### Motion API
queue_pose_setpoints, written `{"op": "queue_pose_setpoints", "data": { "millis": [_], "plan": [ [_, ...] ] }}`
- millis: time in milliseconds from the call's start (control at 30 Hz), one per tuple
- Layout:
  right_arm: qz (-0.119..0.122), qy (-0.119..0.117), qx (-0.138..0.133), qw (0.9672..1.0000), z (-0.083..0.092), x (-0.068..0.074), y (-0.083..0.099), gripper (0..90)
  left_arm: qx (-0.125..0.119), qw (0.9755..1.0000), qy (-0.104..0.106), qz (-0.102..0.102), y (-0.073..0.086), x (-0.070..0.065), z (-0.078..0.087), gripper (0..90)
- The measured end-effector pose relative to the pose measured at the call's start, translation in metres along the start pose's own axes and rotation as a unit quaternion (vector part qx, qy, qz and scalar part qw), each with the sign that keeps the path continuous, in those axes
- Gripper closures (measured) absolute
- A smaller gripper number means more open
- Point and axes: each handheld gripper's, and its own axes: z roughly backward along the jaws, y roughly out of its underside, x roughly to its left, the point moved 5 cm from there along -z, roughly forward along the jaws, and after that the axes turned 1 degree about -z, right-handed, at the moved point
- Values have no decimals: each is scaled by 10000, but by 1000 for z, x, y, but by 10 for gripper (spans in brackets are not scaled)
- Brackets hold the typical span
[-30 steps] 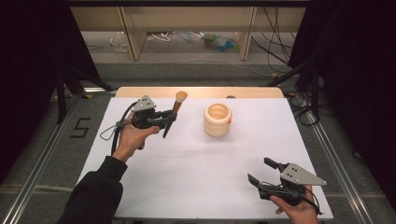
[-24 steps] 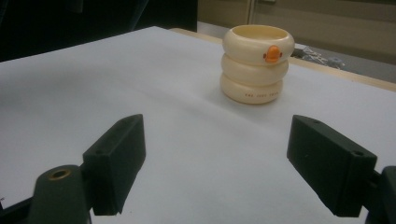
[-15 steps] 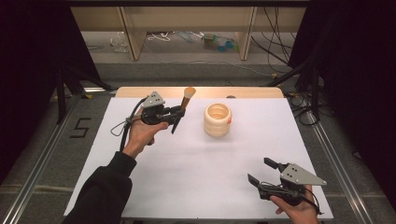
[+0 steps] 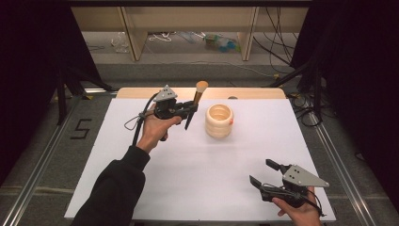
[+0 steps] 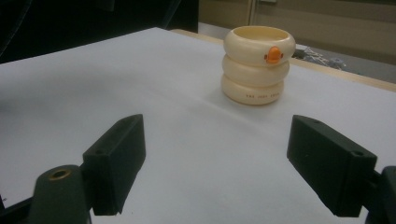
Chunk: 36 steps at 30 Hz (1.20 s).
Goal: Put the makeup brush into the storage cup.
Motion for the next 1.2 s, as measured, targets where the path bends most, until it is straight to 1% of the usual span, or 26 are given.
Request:
{"op": "queue_pose_setpoints", "data": {
  "millis": [33,67,167,200,233,267,300,367,400,433,467,567,633,667,733,767,900,933,967,1000,1033,1067,1100,1133,1167,1200],
  "plan": [
    [-23,-3,6,10000,0,0,0,203,-13,10000,30,10,-2,-1,-3,742],
    [-33,10,-24,10000,-1,0,0,202,-19,10000,43,-13,-4,-3,-5,742],
    [-35,-19,18,10000,0,0,0,202,-5,10000,53,-80,-8,-9,-13,742],
    [-36,-26,42,10000,0,0,1,202,-66,9998,109,-165,-11,-10,-17,742],
    [-15,-15,33,10000,0,-1,1,202,-42,9999,111,-41,-11,-12,-19,742],
    [-52,-32,34,10000,0,0,1,202,-54,9999,122,-35,-12,-13,-21,742],
    [-59,-31,42,10000,0,0,1,202,-49,9999,95,-71,-13,-14,-23,742],
    [-59,-45,-54,10000,-1,0,0,202,-72,9999,96,-81,-15,-16,-27,742],
    [-28,-10,-49,10000,0,-1,0,202,-90,9999,112,-40,-15,-17,-29,742],
    [-4,-10,2,10000,1,-1,0,202,-83,9999,119,-62,-16,-17,-30,742],
    [77,14,-61,10000,0,-2,0,202,-82,9999,104,-73,-17,-18,-32,742],
    [72,25,-80,9999,0,-2,0,203,-120,9999,78,-53,-20,-18,-36,742],
    [-14,2,-29,10000,0,0,0,202,-148,9998,86,-35,-22,-18,-38,742],
    [-18,0,-33,10000,0,0,0,203,-150,9998,71,-52,-23,-17,-40,742],
    [8,10,-57,10000,0,0,0,202,-191,9998,41,-12,-25,-16,-43,742],
    [25,7,-58,10000,0,-1,0,203,-207,9998,70,33,-26,-16,-44,742],
    [51,0,-45,10000,0,-1,0,202,-224,9997,39,-15,-30,-15,-51,742],
    [7,-18,-45,10000,0,-1,0,202,-237,9997,20,-6,-30,-15,-52,742],
    [20,-27,-75,10000,-1,-1,0,202,-265,9996,25,6,-31,-15,-54,742],
    [26,6,-70,10000,-1,-1,0,202,-286,9996,28,24,-32,-15,-56,742],
    [39,3,62,10000,1,-2,1,202,-294,9995,44,49,-33,-15,-57,742],
    [26,2,-28,10000,0,-2,1,202,-318,9995,38,55,-34,-16,-59,742],
    [27,10,23,10000,1,-2,1,202,-362,9993,76,76,-34,-16,-61,742],
    [-3,-18,-81,10000,-1,-1,0,202,-357,9993,93,97,-35,-16,-62,742],
    [-23,-4,-74,10000,-1,-1,0,202,-333,9994,56,66,-35,-15,-64,742],
    [-44,-21,21,10000,0,-1,1,202,-327,9994,36,79,-34,-15,-66,742]
  ]
}}
